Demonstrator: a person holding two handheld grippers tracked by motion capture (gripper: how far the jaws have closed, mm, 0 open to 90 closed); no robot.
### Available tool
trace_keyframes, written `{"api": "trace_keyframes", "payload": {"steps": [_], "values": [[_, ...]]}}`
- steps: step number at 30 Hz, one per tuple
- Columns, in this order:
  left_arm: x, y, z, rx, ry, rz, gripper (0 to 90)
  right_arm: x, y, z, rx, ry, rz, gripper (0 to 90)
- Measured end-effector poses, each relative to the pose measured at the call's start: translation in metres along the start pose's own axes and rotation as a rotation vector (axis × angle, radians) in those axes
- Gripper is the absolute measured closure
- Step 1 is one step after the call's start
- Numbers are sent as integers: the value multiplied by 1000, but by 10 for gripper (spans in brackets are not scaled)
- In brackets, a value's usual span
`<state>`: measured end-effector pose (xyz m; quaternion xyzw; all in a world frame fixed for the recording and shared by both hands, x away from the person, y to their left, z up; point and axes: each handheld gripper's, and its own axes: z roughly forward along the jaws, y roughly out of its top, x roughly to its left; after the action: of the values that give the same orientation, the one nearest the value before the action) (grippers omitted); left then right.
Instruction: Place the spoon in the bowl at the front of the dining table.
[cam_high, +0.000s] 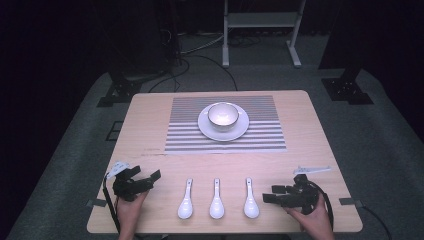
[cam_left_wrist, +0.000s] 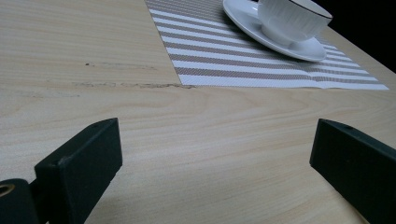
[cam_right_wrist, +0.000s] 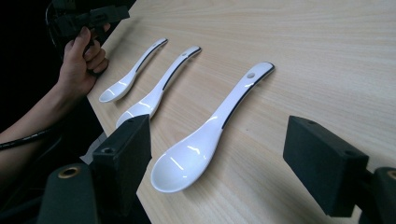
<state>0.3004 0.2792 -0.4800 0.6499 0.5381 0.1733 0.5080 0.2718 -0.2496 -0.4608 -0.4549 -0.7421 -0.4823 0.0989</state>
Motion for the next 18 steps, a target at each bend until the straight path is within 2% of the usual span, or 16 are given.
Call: {"api": "trace_keyframes", "payload": {"steps": [5, 13, 18], "values": [[0, 0, 0, 0, 0, 0, 10, 0, 5, 8, 21, 13, 6, 225], [0, 0, 0, 1, 0, 1, 10, 0, 13, 15, 24, 20, 22, 235], [0, 0, 0, -1, 0, -1, 9, 0, 18, 21, 35, 25, 14, 236]]}}
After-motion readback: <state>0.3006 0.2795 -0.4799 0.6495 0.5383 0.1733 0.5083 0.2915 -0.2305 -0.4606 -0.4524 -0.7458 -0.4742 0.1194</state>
